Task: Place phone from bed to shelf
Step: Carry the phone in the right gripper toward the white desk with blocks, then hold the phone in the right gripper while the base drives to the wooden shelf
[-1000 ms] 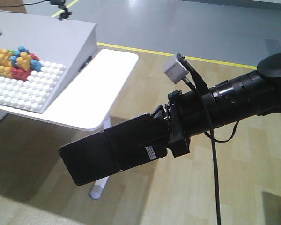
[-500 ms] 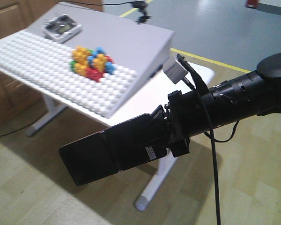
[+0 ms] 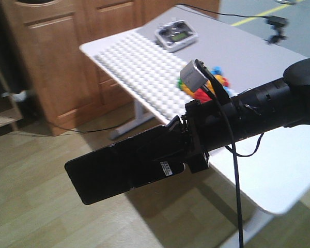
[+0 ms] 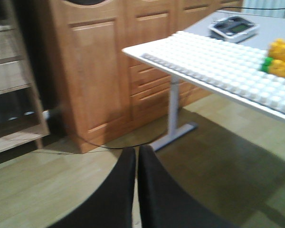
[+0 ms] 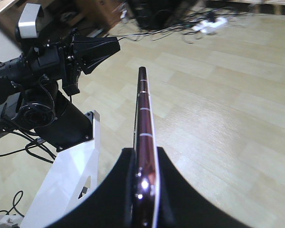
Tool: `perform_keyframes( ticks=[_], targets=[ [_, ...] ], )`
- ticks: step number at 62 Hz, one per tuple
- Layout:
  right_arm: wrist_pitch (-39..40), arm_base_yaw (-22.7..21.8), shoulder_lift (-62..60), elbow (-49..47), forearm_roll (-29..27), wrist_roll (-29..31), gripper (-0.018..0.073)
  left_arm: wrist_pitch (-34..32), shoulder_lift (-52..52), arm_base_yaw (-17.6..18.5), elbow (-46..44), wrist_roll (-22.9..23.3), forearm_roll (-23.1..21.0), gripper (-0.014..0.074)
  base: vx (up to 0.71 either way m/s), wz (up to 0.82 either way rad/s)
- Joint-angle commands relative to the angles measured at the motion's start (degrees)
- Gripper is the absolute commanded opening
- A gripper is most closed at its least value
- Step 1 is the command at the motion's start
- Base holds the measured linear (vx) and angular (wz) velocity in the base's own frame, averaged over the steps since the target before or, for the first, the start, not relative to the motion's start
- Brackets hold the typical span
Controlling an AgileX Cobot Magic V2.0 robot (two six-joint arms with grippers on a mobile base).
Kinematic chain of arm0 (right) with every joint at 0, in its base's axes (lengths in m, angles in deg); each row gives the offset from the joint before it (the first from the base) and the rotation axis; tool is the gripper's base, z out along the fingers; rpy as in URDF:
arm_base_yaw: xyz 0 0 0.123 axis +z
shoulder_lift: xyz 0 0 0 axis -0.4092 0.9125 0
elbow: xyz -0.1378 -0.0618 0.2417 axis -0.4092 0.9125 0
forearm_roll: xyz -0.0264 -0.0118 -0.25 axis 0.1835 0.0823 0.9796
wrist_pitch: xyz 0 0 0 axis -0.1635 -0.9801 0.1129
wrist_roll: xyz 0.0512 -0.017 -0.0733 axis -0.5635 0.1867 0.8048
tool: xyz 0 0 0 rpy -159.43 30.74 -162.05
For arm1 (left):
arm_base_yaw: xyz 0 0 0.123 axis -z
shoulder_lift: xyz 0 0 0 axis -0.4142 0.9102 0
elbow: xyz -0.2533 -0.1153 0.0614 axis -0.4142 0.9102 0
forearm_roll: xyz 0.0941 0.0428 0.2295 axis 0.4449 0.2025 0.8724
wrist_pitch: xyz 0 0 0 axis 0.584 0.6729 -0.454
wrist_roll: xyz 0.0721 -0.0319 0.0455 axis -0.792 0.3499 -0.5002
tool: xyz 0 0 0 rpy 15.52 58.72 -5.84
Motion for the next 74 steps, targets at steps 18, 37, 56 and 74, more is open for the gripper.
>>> perform_keyframes(
  ticks=[18,37,56,74],
  targets=[
    [-5.3,-0.1,-2.4,-1.5,-5.3,0.2,-0.0001,-3.8,-0.3,0.3,0.2,0.2,-0.5,0.0001,0.20,0.71],
    [-5.3,-0.1,-2.4,-1.5,-5.3,0.2,-0.0001,-3.8,-0.3,0.3,0.2,0.2,-0.5,0.0001,0.20,0.69],
    [-5.3,-0.1,-2.4,-1.5,-5.3,0.2,-0.0001,-3.8,-0.3,0.3,0.2,0.2,-0.5,0.0001,0.20,0.63],
    [-5.3,-0.1,-2.4,-1.5,-5.3,0.2,-0.0001,-3.8,-0.3,0.3,0.2,0.2,-0.5,0.0001,0.22,0.58]
  ],
)
